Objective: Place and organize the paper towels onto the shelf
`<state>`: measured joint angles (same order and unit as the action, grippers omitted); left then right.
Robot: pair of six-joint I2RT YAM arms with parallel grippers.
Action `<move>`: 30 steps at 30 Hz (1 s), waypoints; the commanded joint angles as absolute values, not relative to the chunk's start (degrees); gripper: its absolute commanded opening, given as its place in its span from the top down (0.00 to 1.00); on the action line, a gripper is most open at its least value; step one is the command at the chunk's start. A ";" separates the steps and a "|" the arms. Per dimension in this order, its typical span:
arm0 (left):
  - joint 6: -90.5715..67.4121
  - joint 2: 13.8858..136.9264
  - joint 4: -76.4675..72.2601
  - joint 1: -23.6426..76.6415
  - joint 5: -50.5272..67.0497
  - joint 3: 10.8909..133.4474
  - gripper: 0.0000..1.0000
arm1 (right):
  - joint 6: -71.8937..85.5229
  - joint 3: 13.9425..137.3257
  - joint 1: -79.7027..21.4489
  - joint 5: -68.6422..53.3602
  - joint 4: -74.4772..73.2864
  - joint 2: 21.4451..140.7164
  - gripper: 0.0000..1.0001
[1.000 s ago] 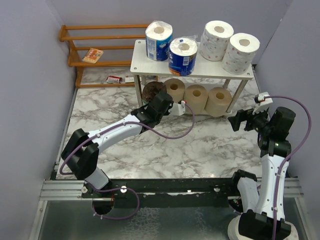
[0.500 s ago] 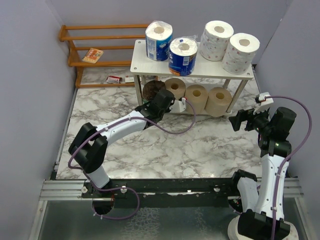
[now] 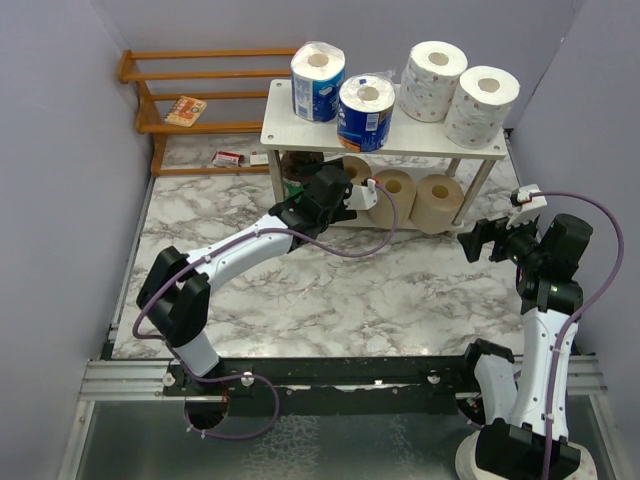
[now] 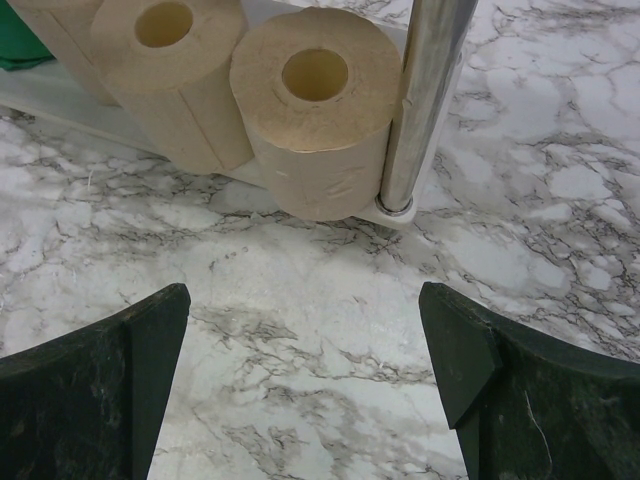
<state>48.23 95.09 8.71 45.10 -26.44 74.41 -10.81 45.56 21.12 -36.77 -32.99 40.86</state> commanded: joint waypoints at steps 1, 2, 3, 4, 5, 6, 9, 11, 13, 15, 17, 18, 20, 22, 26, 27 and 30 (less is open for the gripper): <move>46.50 90.71 11.33 46.01 -26.62 75.82 0.01 | -11.43 45.23 21.61 -38.20 -32.78 40.66 0.00; 46.40 90.04 11.83 46.24 -26.59 76.00 0.01 | -11.43 45.20 21.62 -38.15 -32.76 40.62 0.00; 46.28 89.36 12.51 46.66 -26.60 76.43 0.01 | -11.43 45.26 21.69 -38.21 -32.78 40.51 0.00; 46.13 88.67 13.59 47.12 -26.56 76.97 0.01 | -11.43 45.20 21.70 -38.20 -32.78 40.47 0.00; 45.94 87.97 14.93 47.71 -26.62 77.59 0.01 | -11.43 45.20 21.71 -38.16 -32.78 40.42 0.00; 45.82 87.12 16.25 48.48 -26.55 77.78 0.01 | -11.43 45.22 21.71 -38.10 -32.78 40.43 0.00; 45.15 83.74 20.95 51.06 -26.09 77.86 0.01 | -11.43 45.26 21.71 -38.06 -32.80 40.47 0.00; 43.52 80.79 24.55 52.55 -23.98 77.85 0.01 | -11.43 45.23 21.77 -38.11 -32.78 40.73 0.00; 40.77 78.42 29.63 53.09 -18.91 80.22 0.01 | -11.50 45.24 21.96 -38.16 -32.78 41.16 0.00; 38.51 76.98 34.93 53.17 -14.42 82.63 0.01 | -11.47 45.20 22.06 -38.25 -32.78 41.59 0.00; 37.12 75.26 37.49 53.11 -11.80 84.58 0.01 | -11.34 45.20 22.15 -38.79 -32.78 41.82 0.00; 36.24 74.51 37.73 53.02 -11.20 85.69 0.01 | -11.35 45.29 22.15 -38.91 -32.86 41.88 0.00; 34.46 73.03 38.48 52.74 -9.78 88.17 0.01 | -11.04 45.35 22.55 -38.67 -32.87 42.08 0.00; 32.70 71.33 38.67 51.53 -7.93 90.68 0.01 | -10.99 45.62 23.31 -38.68 -33.04 41.98 0.00; 29.02 68.58 37.55 45.48 -5.84 94.43 0.01 | -10.27 45.32 25.59 -37.98 -32.46 41.53 0.00; 27.83 67.89 36.80 43.09 -5.17 94.43 0.01 | -10.16 45.16 26.00 -37.52 -32.14 41.28 0.00; 23.21 64.21 33.81 35.17 -2.73 90.18 0.01 | -9.98 44.69 26.53 -36.55 -31.77 41.16 0.00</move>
